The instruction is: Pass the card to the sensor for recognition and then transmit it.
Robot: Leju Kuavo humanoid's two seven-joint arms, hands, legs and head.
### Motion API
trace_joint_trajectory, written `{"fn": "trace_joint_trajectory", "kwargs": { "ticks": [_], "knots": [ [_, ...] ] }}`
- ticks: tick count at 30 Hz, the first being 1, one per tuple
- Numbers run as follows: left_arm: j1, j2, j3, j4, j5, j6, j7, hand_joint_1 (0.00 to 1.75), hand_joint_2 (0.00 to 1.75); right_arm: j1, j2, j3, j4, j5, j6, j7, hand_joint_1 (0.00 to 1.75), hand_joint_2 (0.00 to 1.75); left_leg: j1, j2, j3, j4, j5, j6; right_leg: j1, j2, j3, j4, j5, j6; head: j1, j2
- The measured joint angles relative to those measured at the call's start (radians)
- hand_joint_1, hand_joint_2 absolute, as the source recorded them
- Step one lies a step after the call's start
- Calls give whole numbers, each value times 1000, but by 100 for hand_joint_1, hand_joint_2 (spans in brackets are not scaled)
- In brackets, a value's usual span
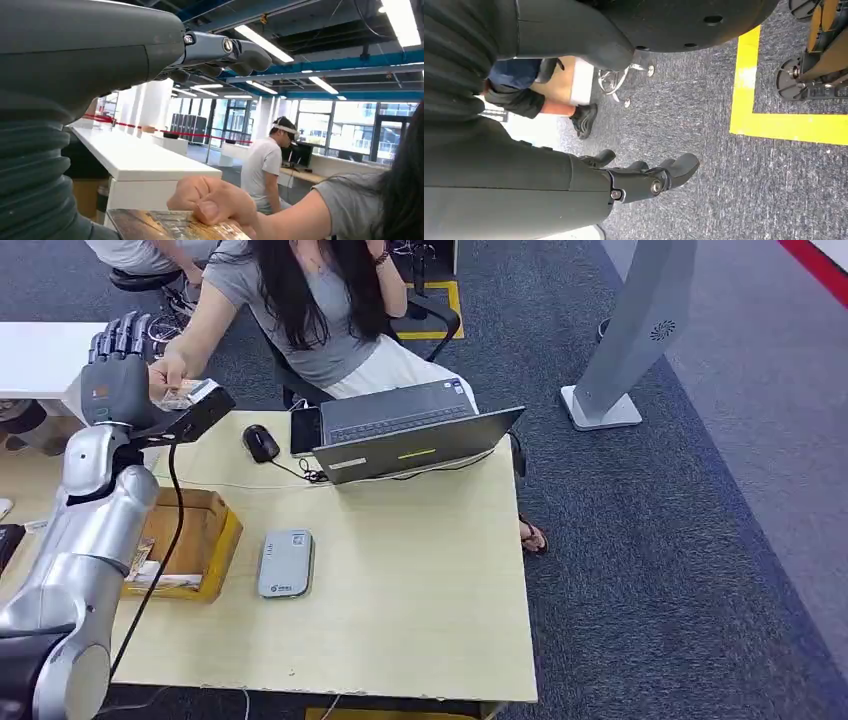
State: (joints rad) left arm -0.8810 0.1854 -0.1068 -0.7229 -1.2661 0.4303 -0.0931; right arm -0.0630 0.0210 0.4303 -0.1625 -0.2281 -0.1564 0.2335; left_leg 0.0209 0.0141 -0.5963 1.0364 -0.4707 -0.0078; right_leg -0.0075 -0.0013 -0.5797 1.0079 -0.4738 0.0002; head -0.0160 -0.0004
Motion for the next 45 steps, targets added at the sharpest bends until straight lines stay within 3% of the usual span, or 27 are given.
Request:
{"fn": "trace_joint_trajectory", "kwargs": {
  "ticks": [8,9,26,45],
  "knots": [
    [0,8,-11,19,-13,9,5,0,175,0,0,2,0,6,2,0,0,175,0,0,-1,0,0,0,0,0,0,0,0,0,0,0],
    [0,9,-11,21,-15,11,5,175,175,0,0,2,0,6,1,0,0,175,0,0,-1,0,0,0,0,0,0,0,0,0,0,0],
    [15,10,-12,35,-10,51,-2,175,175,0,-3,19,0,12,1,7,0,175,0,-1,-1,0,0,0,0,0,-1,0,0,0,0,0],
    [27,17,-12,35,-6,52,-17,175,175,0,-3,22,0,15,1,7,0,175,0,-1,-2,0,0,0,0,0,-1,0,0,0,0,0]
  ]
}}
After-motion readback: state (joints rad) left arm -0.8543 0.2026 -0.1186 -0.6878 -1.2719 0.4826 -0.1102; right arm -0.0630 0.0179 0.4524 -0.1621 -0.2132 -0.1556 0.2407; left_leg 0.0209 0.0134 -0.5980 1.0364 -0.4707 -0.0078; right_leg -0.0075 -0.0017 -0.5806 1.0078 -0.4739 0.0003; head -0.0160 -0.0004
